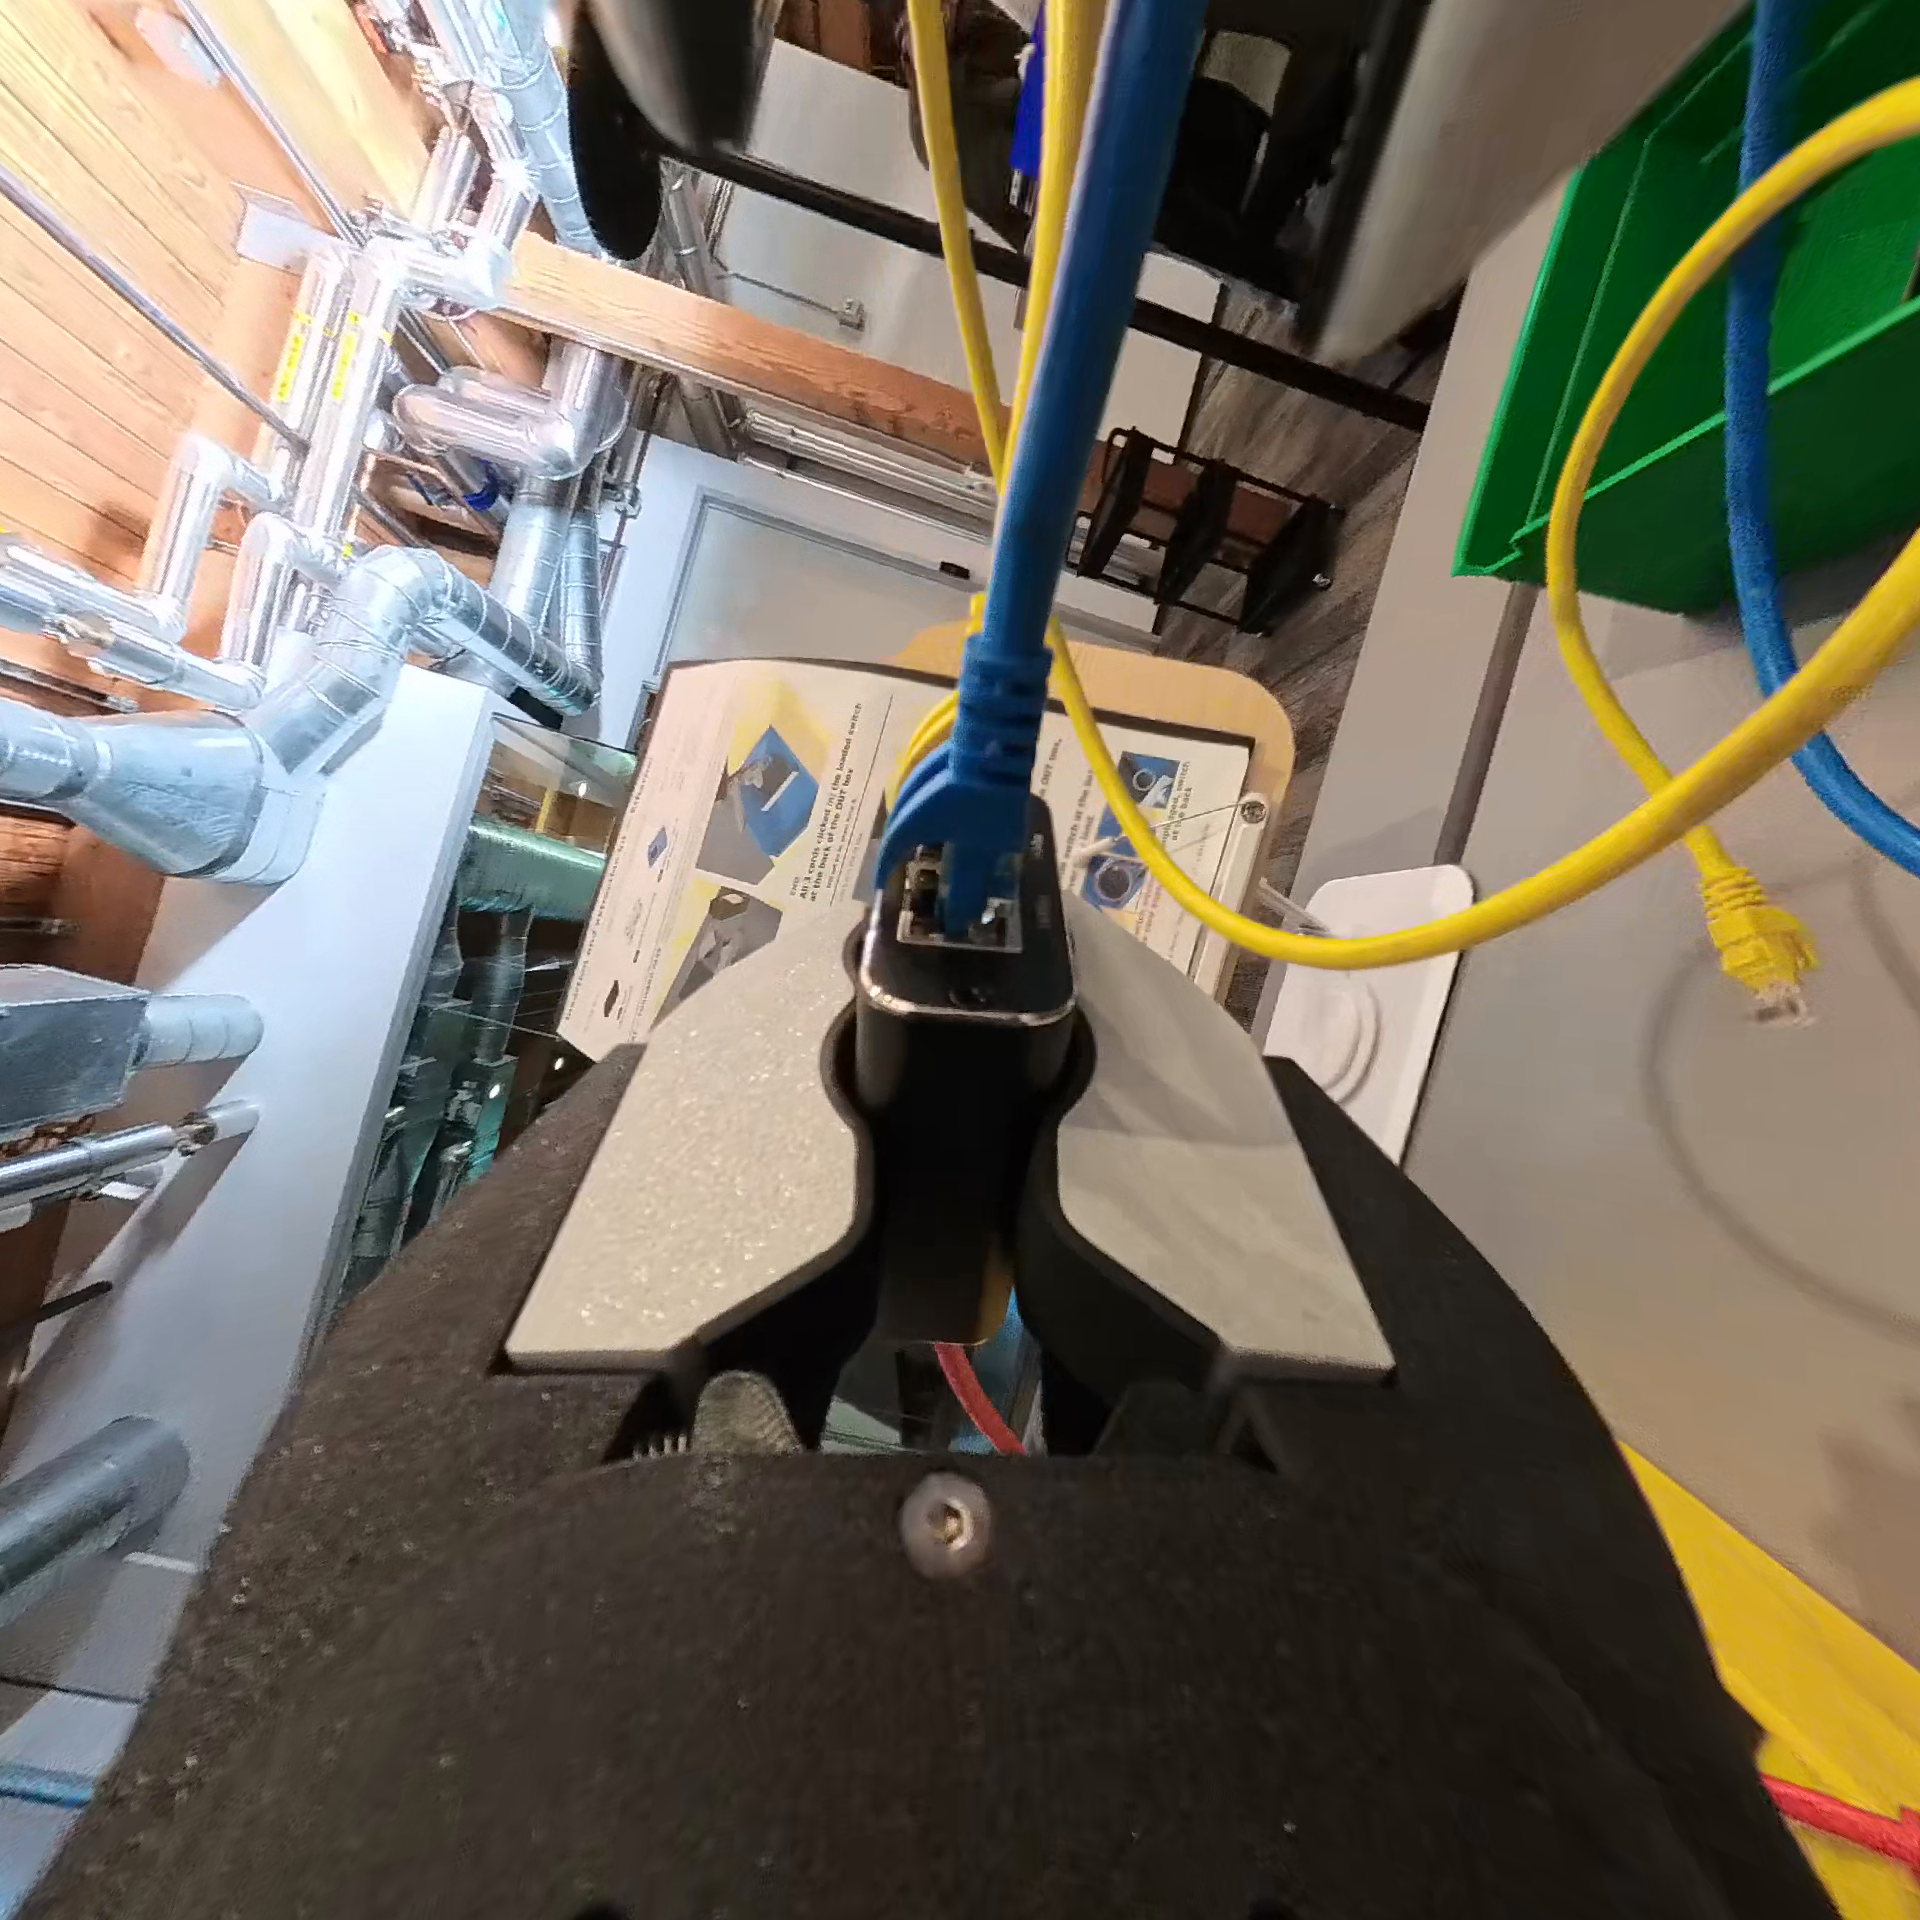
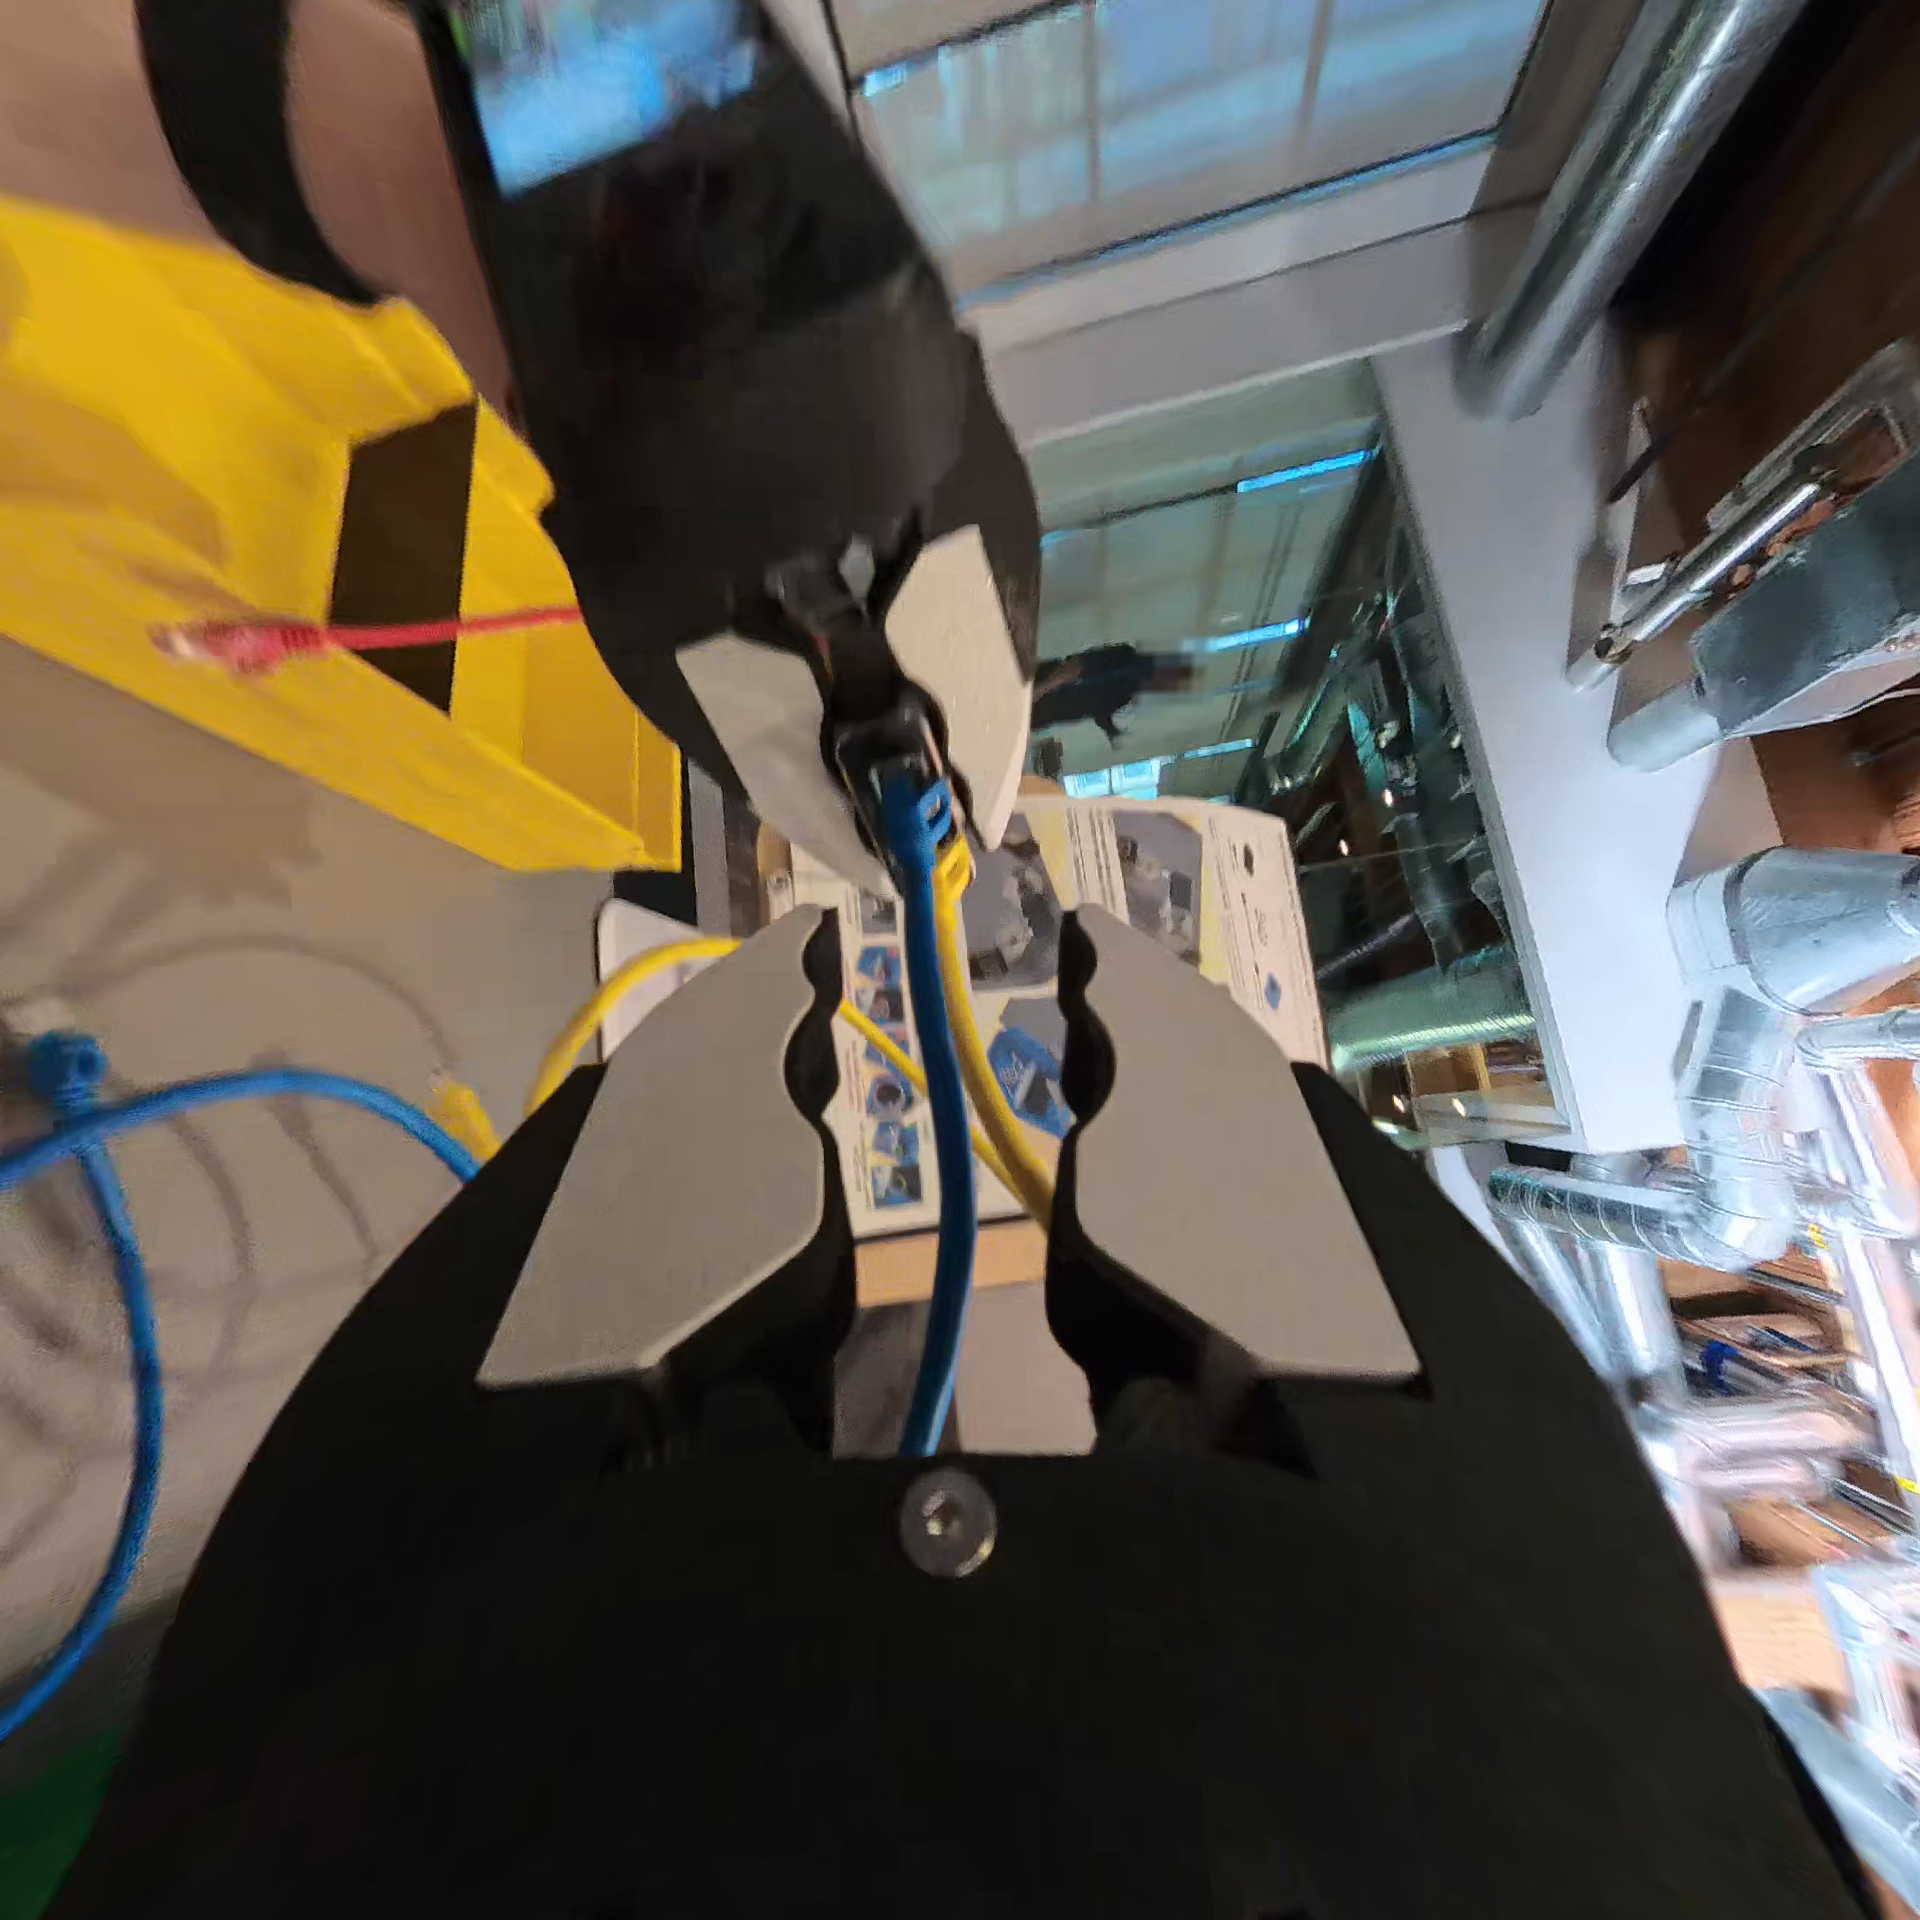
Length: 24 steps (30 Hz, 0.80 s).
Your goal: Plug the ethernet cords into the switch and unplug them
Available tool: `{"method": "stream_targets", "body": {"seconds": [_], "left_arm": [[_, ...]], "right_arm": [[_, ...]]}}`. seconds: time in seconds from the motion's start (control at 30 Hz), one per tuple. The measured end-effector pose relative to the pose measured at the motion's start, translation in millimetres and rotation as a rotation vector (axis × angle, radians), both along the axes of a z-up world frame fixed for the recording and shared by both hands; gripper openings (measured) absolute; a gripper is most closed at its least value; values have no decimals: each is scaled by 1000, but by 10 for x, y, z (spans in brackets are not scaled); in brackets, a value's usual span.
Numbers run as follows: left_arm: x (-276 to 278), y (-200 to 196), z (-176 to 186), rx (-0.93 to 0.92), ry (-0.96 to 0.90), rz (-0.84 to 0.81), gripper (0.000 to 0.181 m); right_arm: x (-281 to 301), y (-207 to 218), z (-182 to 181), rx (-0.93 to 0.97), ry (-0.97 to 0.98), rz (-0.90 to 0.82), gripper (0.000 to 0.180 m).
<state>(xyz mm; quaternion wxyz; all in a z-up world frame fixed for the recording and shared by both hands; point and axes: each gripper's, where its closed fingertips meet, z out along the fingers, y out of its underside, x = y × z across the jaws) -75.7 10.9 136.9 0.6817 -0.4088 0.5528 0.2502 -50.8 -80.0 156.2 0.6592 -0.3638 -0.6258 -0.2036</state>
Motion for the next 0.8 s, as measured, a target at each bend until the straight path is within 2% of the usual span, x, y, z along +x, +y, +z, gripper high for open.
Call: {"method": "stream_targets", "body": {"seconds": [0.2, 0.23, 0.27, 0.37, 0.5, 0.63, 0.8], "left_arm": [[84, -55, -32, -9, 30, -6, 26], [111, -72, -49, -9, 38, -16, 26], [131, -83, -62, -11, 43, -20, 26], [154, -65, -135, -46, 56, -25, 27], [110, -77, -75, -177, -83, -78, 57], [-137, -217, 203, -282, -286, -188, 74], [-468, -393, 511, -366, -505, -342, 65]], "right_arm": [[100, 302, -114, 136, -211, -286, 23], [135, 357, -128, 137, -233, -336, 18], [172, 396, -163, 123, -265, -371, 6], [206, 424, -224, 42, -286, -377, 5], [317, 539, -208, -178, -242, -376, 5], [592, 770, 16, -305, -242, -454, 5], [1044, 1044, 681, -373, -134, -522, 5]]}}
